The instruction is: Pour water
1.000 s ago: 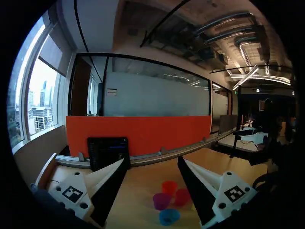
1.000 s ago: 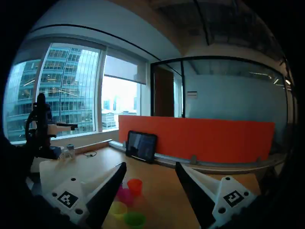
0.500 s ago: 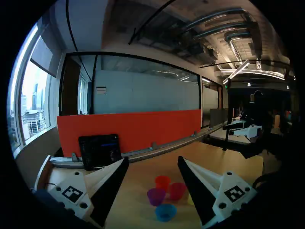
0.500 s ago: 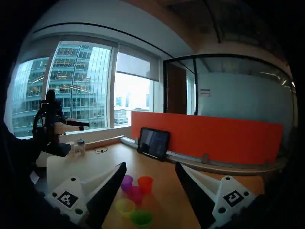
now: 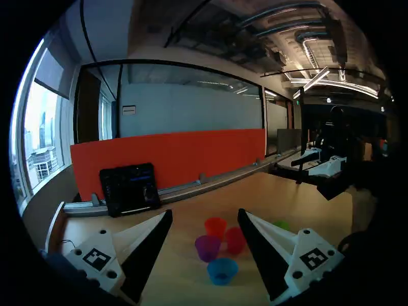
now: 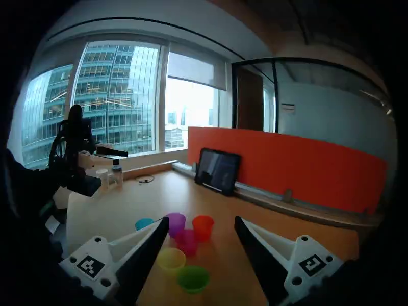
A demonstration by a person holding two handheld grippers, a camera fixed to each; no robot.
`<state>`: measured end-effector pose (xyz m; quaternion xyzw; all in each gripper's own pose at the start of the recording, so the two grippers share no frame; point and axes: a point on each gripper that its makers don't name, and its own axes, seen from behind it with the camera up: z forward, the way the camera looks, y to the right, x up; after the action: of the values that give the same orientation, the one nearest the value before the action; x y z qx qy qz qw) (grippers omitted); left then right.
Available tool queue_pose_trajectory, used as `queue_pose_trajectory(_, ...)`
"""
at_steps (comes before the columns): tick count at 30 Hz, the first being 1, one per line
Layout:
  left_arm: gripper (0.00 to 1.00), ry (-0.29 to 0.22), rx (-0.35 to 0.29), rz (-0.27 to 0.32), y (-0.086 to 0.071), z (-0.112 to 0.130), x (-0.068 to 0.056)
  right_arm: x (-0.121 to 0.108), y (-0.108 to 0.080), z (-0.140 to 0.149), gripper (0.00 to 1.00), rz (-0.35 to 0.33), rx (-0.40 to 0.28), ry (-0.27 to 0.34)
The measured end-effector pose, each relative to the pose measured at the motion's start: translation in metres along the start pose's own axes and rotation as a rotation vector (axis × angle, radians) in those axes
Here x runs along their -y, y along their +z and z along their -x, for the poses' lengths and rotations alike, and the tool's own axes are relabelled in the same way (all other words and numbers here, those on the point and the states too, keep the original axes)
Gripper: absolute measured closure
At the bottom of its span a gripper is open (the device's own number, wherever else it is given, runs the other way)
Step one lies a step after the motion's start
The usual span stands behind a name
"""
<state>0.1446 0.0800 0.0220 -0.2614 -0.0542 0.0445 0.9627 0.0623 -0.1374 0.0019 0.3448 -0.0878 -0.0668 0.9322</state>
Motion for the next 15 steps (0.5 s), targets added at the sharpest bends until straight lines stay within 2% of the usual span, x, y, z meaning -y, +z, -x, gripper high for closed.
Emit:
queue_pose_trajectory(8, 0.05, 0.028, 0.074, 0.021, 0.008, 0.037, -0.006, 0.002, 0.013, 0.037, 0.01, -0.027, 0.081, 0.003)
queue_pose_trajectory(15, 0.05, 0.012, 0.123, 0.053, 0.015, 0.066, -0.013, 0.004, 0.018, 0.067, 0.01, -0.044, 0.138, 0.007)
